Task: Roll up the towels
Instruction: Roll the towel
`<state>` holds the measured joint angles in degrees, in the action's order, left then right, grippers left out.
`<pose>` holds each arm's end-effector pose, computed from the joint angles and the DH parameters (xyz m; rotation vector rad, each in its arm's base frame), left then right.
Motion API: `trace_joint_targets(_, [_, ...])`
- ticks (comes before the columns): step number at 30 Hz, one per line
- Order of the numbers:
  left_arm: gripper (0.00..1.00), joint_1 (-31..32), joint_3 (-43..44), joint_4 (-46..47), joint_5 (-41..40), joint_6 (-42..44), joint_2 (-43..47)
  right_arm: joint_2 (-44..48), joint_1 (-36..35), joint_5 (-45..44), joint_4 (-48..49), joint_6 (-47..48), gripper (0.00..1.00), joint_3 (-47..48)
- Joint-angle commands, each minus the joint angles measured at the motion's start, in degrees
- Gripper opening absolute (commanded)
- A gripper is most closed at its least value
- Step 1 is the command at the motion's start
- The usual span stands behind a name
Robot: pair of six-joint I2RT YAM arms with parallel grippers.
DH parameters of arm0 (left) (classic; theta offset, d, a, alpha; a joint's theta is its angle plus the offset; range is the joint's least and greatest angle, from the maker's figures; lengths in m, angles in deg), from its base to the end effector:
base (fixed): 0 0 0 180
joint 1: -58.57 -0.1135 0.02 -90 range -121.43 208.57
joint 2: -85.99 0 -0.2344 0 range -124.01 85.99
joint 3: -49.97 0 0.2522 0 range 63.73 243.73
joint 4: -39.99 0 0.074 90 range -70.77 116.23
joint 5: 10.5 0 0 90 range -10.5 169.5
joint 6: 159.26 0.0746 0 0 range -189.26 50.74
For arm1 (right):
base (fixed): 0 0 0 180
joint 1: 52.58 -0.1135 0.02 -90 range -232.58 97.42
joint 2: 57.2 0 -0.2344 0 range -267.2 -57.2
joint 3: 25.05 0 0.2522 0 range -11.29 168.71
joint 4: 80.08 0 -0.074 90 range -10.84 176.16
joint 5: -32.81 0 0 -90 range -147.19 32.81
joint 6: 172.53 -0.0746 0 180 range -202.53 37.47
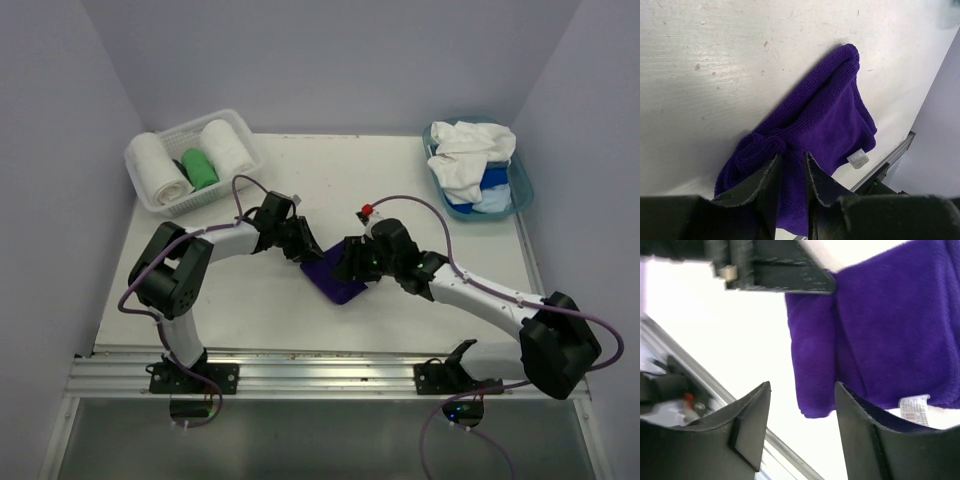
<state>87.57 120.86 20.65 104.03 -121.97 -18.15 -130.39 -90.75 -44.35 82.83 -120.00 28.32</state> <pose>0.3124 -0.2086 0.0898 -0.3638 2.7105 -1.0526 0.2310 0.2026 0.1642 -0.1478 2.3714 0.9375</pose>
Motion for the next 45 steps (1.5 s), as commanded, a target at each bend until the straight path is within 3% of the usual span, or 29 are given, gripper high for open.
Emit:
trace_joint_targets(1, [0.28,0.36,0.00,-1.53,-1.51,2.70,-2.91,0.24,-6.80,-11.24,-9.76,8.72,0.54,5.90])
trace_joint_targets(8, [0.27,0.36,-0.43,-1.80,-1.68,2.61,-2.91,-6.43,-13.15,-17.23,-11.78,12.68,0.48,12.40])
trace_joint_targets(17, [0.27,0.28,-0.17,-1.97,-1.51,2.35,-3.26,-14.61,-13.86,-21.62,-10.91,14.62,0.51,12.25])
trace_joint_targets(26, [0.29,0.36,0.44,-2.85,-1.59,2.35,-2.83,-18.83,-15.70,-27.07,-11.17,14.71,0.60,10.75])
trace_joint_targets(31, [0.35,0.28,1.67,-4.26,-1.68,2.43,-1.95,-21.11,-17.11,-33.13,-13.36,13.84,0.61,11.19])
trace_joint_targets(35, [0.42,0.19,2.47,-5.66,-1.86,2.78,-0.54,-22.87,-17.11,-35.25,-13.63,12.78,0.40,10.22])
trace_joint_targets(36, [0.43,0.01,2.55,-6.19,-1.95,2.87,-0.02,-22.96,-17.11,-35.25,-13.46,12.52,0.27,10.04])
trace_joint_targets(39, [0.52,-0.51,2.55,-7.24,-1.86,3.05,2.53,-22.70,-17.02,-33.32,-12.06,11.90,0.05,9.17])
trace_joint_targets(41, [0.56,-1.04,2.47,-8.03,-2.03,3.40,5.16,-21.91,-16.85,-30.34,-11.09,11.63,0.00,8.73])
trace_joint_targets(44, [0.62,-2.10,2.12,-9.97,-2.65,4.10,9.56,-20.51,-15.88,-24.81,-8.54,11.20,0.00,7.94])
trace_joint_targets(45, [0.69,-2.45,1.85,-11.19,-2.91,4.28,10.70,-20.24,-15.27,-23.14,-7.14,10.85,0.00,7.76])
